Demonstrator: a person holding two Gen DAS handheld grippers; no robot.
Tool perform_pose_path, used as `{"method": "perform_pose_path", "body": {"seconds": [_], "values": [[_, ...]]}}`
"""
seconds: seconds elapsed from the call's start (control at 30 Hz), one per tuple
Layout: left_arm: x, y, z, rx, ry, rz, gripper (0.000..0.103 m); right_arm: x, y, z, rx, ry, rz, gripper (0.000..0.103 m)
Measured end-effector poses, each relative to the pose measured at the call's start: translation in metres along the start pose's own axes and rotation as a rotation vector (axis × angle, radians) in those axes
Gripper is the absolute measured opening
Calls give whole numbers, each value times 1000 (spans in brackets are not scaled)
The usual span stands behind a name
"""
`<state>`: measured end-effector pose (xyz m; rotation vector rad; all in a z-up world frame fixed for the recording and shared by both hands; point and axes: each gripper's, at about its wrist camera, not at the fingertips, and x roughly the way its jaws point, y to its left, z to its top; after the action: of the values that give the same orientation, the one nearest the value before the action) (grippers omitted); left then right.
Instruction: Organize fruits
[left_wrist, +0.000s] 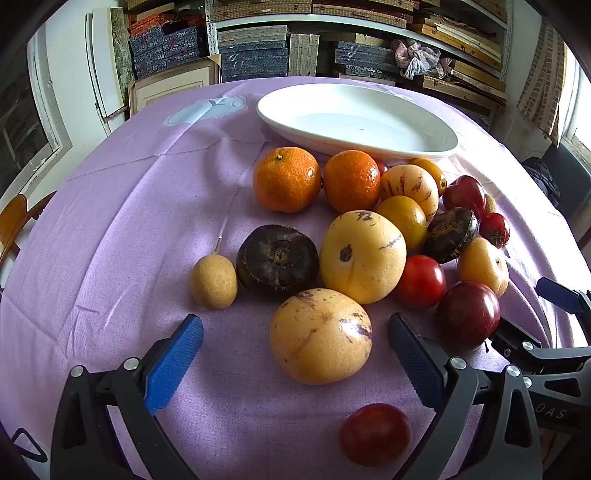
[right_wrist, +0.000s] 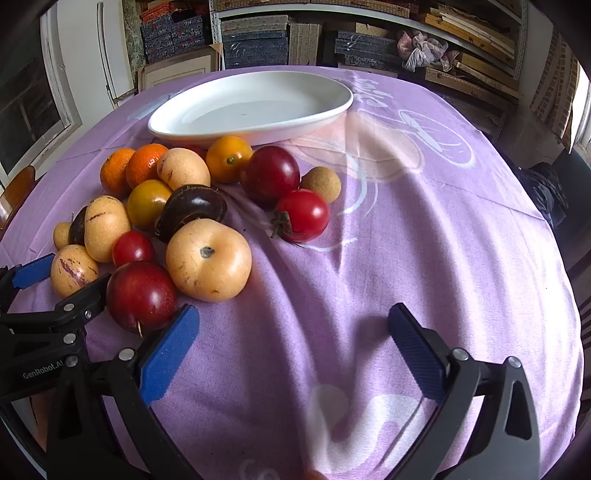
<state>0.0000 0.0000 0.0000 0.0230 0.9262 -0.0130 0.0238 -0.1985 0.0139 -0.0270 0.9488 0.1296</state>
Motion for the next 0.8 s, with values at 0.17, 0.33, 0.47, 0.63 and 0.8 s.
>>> {"method": "perform_pose_path", "body": {"seconds": [0.17, 0.33, 0.47, 0.63, 0.8], "values": [[0, 0, 0, 2, 0, -1, 100, 0, 0, 0, 0, 0, 0, 99], [0, 0, 0, 1, 0, 0, 100, 0, 0, 0, 0, 0, 0, 99], [0, 0, 0, 1, 0, 0, 100, 0, 0, 0, 0, 0, 0, 99], [0, 0, 0, 5, 0, -1, 100, 0, 0, 0, 0, 0, 0, 99], [0, 4, 0, 59, 13, -46, 100, -1, -1, -1, -21, 5, 17, 99]]}}
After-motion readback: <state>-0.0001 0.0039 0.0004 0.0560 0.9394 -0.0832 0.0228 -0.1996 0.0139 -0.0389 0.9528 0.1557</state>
